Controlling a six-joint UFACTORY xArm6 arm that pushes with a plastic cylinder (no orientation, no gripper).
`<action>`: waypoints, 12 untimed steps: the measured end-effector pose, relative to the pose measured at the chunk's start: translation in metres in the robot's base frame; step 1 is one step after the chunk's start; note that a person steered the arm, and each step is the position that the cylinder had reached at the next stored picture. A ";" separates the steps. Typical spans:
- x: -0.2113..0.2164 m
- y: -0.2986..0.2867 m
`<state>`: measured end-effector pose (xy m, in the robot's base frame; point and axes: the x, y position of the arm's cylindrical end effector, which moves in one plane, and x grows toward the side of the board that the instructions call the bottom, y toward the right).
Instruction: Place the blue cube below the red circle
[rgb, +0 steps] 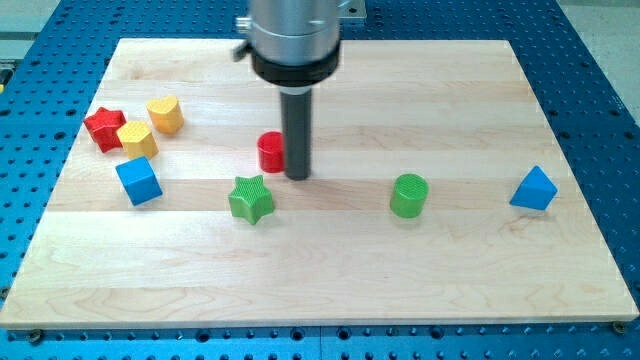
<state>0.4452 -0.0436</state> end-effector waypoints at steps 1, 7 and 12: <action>-0.020 -0.059; 0.078 -0.088; 0.014 -0.152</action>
<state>0.4596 -0.1955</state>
